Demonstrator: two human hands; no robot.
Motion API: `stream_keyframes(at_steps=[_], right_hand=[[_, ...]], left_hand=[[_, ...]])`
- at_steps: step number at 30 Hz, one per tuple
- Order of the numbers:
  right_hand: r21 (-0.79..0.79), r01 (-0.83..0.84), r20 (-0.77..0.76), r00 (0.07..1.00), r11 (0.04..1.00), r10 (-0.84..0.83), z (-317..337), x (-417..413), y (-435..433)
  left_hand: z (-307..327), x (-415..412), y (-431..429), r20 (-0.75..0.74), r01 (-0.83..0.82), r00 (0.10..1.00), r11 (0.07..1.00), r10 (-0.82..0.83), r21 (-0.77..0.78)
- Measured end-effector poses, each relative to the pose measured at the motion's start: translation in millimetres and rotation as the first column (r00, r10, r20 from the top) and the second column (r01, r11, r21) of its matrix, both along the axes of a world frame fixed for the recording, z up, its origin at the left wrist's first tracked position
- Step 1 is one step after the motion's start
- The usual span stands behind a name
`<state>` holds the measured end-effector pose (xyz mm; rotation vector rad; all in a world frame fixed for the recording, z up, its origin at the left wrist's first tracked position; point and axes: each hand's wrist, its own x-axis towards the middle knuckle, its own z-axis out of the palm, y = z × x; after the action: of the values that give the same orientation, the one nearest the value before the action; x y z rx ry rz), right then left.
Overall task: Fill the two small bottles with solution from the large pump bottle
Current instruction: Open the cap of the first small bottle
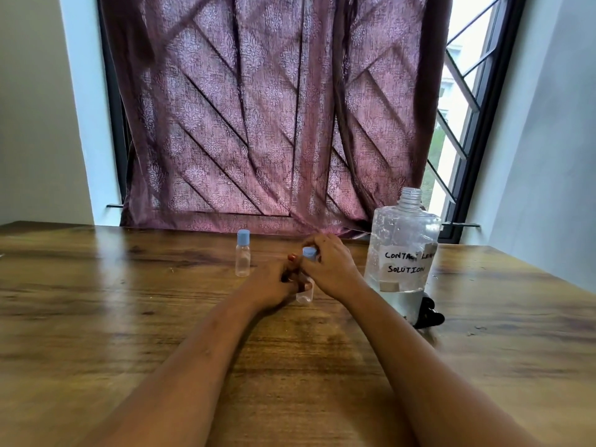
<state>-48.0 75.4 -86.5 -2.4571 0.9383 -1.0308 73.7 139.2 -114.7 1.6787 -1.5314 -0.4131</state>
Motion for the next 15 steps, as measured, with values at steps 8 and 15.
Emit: stream_keyframes(at_steps=[8,15], right_hand=[[0.096,-0.163,0.005,0.987,0.982,0.164,10,-8,0],[-0.069,0.047,-0.024,0.999,0.996,-0.049,0,0,2]], left_hand=[[-1,2,-2,0.016,0.018,1.0,1.0,-0.018,-0.02],[-1,0,0,-0.003,0.0,1.0,1.0,0.0,-0.028]])
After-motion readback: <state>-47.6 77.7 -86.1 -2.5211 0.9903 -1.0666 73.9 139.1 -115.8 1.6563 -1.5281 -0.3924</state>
